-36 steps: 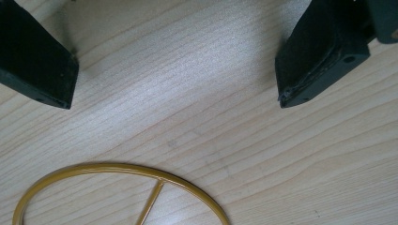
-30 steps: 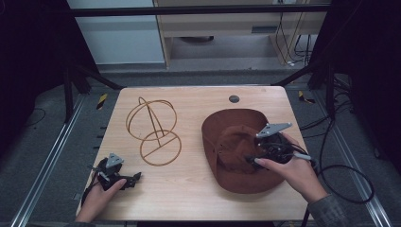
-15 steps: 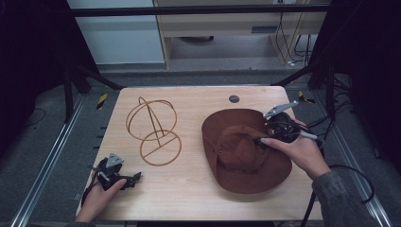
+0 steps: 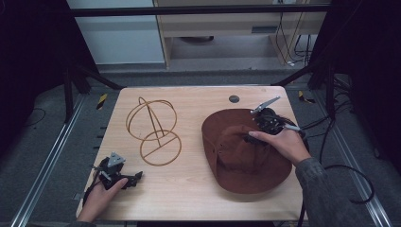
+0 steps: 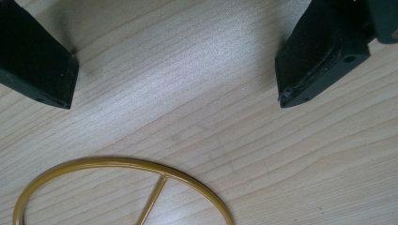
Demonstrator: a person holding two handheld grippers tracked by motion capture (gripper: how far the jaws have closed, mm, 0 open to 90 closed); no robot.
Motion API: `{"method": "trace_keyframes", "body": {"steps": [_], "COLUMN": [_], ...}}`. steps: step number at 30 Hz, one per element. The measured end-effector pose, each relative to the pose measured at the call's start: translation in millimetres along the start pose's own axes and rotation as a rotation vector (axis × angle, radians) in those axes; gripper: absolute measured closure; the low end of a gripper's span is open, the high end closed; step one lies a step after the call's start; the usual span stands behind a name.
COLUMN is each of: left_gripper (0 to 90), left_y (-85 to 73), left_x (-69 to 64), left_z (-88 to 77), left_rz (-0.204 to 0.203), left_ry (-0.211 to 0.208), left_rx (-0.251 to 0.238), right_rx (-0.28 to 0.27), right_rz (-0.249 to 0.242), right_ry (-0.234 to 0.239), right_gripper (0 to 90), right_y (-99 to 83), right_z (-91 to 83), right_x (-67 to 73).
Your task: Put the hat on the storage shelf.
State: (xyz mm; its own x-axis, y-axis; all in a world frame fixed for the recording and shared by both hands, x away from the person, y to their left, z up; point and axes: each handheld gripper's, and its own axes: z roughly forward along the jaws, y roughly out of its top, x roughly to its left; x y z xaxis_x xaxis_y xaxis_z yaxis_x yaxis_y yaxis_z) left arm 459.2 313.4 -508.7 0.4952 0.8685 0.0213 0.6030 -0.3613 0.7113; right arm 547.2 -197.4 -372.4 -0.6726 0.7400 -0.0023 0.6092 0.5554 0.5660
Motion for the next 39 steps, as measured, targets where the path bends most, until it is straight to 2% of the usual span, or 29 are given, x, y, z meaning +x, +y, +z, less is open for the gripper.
{"method": "trace_keyframes", "body": {"steps": [7, 10, 14, 20, 21, 25, 29, 32, 35, 36, 37, 39], "left_gripper": [0.0, 0.0, 0.0, 0.0, 0.0, 0.0, 0.0, 0.0, 0.0, 0.0, 0.0, 0.0], "left_y": [-0.1, -0.1, -0.1, -0.1, -0.1, -0.1, -0.2, -0.3, -0.3, -0.2, -0.3, -0.3], "left_x": [-0.2, -0.8, -0.9, -1.0, -1.0, -1.0, -1.2, -1.8, -1.8, -1.8, -1.9, -2.1], "left_z": [-0.1, -0.1, -0.1, -0.1, -0.1, -0.1, -0.2, -0.3, -0.3, -0.3, -0.3, -0.3], "left_rz": [0.001, -0.003, -0.002, -0.001, -0.001, -0.002, -0.001, 0.0, 0.0, 0.0, 0.001, 0.001], "left_ry": [-0.001, 0.001, 0.0, 0.0, 0.0, 0.0, 0.0, -0.001, -0.001, -0.001, -0.001, -0.003], "left_rx": [-0.001, 0.002, 0.002, 0.002, 0.002, 0.002, 0.002, 0.002, 0.002, 0.002, 0.002, 0.002], "right_rx": [0.028, 0.051, 0.052, 0.047, 0.05, 0.051, 0.042, 0.043, 0.056, 0.061, 0.063, 0.068], "right_rz": [0.024, 0.011, 0.004, -0.002, 0.004, 0.015, 0.022, 0.026, 0.019, 0.019, 0.004, 0.006], "right_ry": [0.029, 0.019, 0.015, 0.0, 0.0, 0.023, 0.024, 0.023, 0.024, 0.027, 0.027, 0.021], "right_gripper": [16.5, 16.7, 18.3, 28.7, 33.3, 42.3, 42.4, 34.2, 33.7, 35.1, 38.9, 47.2], "right_y": [1.5, 1.7, 3.7, 4.1, 2.8, -0.9, -2.8, -4.5, -6.3, -6.5, -6.6, -6.2], "right_z": [19.9, 25.6, 29.6, 32.6, 33.4, 34.9, 33.6, 33.8, 35.3, 36.2, 36.8, 37.6], "right_x": [2.1, 1.8, 3.2, 5.9, 5.7, 5.5, 5.5, 6.7, 8.5, 9.3, 9.7, 11.2]}}
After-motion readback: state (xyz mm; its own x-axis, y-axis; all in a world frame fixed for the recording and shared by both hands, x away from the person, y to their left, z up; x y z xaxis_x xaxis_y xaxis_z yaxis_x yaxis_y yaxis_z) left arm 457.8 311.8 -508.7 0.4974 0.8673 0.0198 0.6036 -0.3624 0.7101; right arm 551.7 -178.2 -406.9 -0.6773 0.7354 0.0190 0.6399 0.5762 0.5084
